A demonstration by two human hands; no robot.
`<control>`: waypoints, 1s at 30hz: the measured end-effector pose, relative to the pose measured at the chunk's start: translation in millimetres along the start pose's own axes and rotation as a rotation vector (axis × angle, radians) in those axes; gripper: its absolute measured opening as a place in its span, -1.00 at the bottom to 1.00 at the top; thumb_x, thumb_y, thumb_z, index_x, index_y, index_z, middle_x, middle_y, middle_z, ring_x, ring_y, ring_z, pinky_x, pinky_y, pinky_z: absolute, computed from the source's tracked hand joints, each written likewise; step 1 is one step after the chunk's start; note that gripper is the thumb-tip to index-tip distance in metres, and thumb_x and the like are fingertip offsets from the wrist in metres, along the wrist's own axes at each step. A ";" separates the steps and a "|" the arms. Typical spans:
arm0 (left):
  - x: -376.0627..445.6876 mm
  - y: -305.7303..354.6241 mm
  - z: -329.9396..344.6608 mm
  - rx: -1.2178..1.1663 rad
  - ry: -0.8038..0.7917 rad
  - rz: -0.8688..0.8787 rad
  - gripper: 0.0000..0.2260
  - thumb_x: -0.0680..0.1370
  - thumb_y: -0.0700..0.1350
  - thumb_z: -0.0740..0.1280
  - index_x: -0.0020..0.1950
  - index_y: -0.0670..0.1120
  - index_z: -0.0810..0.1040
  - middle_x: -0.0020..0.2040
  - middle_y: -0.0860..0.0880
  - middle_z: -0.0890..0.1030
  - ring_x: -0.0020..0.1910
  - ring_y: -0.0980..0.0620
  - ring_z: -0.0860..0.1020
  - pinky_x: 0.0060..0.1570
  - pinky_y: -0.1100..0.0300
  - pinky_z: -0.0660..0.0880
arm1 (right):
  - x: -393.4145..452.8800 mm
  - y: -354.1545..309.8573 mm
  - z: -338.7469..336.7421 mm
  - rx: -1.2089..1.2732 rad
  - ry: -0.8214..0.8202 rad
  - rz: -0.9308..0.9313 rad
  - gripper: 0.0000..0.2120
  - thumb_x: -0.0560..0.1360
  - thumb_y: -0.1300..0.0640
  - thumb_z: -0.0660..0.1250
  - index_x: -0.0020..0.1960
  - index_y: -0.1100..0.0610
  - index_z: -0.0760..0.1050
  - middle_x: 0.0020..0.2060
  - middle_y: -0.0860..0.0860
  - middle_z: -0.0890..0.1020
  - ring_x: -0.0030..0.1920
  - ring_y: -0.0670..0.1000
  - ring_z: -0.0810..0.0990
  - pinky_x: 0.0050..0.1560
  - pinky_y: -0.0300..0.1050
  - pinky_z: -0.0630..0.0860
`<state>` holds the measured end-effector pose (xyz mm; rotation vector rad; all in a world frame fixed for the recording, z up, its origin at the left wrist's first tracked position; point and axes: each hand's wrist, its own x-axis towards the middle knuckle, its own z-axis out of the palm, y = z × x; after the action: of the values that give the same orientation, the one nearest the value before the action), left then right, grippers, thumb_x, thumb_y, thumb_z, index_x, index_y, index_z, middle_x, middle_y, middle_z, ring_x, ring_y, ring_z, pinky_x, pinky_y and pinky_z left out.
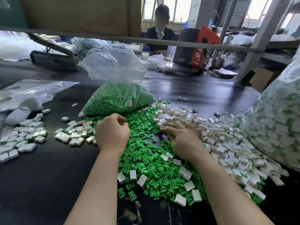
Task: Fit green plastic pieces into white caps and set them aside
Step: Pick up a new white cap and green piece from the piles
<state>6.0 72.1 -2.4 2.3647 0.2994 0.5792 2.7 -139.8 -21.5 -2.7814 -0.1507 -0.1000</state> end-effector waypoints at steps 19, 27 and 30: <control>-23.8 43.7 29.6 -0.665 -0.497 -0.041 -0.90 0.49 -0.20 0.47 -0.03 -0.06 0.64 -0.16 -0.04 0.67 -0.23 0.10 0.61 -0.39 0.36 0.46 | -5.8 -10.4 -15.5 0.756 0.277 -0.041 -0.89 0.50 0.29 0.42 -0.05 0.13 0.53 -0.17 -0.05 0.69 -0.21 -0.19 0.66 -0.16 -0.33 0.56; -26.2 48.4 25.3 -0.922 -0.445 -0.014 -0.85 0.43 -0.22 0.51 -0.04 -0.20 0.66 -0.17 -0.11 0.71 -0.18 0.04 0.67 -0.17 0.28 0.58 | -9.6 -16.0 -19.4 0.968 0.209 -0.096 -0.89 0.52 0.24 0.41 0.01 0.17 0.50 -0.15 0.06 0.73 -0.20 -0.07 0.69 -0.22 -0.29 0.57; -24.6 47.6 23.9 -0.901 -0.405 0.052 -0.93 0.45 -0.23 0.50 -0.10 -0.17 0.67 -0.22 -0.07 0.71 -0.23 0.07 0.66 -0.20 0.28 0.59 | -6.5 -12.5 -17.8 0.761 0.119 -0.110 -0.87 0.49 0.21 0.44 0.02 0.10 0.55 -0.14 -0.03 0.72 -0.14 -0.10 0.69 -0.03 -0.13 0.64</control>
<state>-1.3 14.4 5.1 1.5533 -0.1850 0.1722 -6.1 -135.0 -1.2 -2.0035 -0.2507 -0.1895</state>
